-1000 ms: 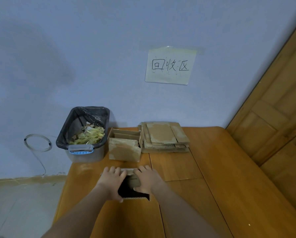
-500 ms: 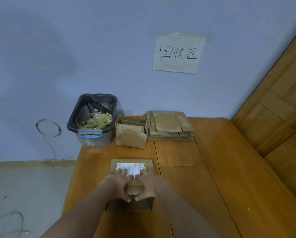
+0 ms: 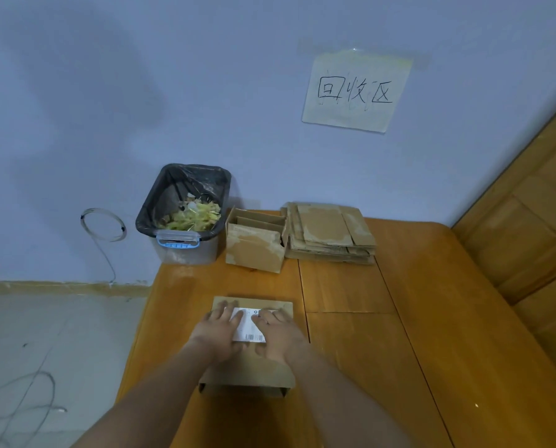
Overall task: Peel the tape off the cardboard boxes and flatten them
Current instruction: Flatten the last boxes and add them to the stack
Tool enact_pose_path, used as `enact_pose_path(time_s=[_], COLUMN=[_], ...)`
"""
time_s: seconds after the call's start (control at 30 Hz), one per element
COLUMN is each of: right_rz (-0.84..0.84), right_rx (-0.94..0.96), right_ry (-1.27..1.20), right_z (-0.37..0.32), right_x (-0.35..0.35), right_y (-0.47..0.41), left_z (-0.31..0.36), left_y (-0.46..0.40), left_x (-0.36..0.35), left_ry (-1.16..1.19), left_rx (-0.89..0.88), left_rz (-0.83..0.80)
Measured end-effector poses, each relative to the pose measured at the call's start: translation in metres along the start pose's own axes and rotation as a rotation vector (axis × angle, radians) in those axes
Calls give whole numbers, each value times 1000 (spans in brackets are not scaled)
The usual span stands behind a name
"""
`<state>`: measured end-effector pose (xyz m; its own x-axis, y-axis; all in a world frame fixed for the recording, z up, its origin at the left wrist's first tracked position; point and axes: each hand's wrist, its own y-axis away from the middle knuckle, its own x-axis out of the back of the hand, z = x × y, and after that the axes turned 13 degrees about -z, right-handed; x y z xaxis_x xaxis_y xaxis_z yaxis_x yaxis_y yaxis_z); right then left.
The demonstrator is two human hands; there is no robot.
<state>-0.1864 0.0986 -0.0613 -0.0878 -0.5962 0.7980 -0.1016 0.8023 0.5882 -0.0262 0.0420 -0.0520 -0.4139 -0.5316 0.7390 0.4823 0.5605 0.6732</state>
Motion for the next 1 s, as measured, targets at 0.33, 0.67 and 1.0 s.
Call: enact_pose_path(time_s=[0.33,0.67,1.0], right_rz=[-28,-131,-182], right_rx=[52,146,96], right_ry=[-5,15,19], right_z=[-8,-4,-16], right_x=[17,36,42], right_y=[-40,-67,-63], left_z=[-11,-28,-20], left_y=[-15,-34,-33], left_x=[-3,-24,-28], left_ry=[187,306,900], left_rx=[87,137,2], left_rz=[-17,5,47])
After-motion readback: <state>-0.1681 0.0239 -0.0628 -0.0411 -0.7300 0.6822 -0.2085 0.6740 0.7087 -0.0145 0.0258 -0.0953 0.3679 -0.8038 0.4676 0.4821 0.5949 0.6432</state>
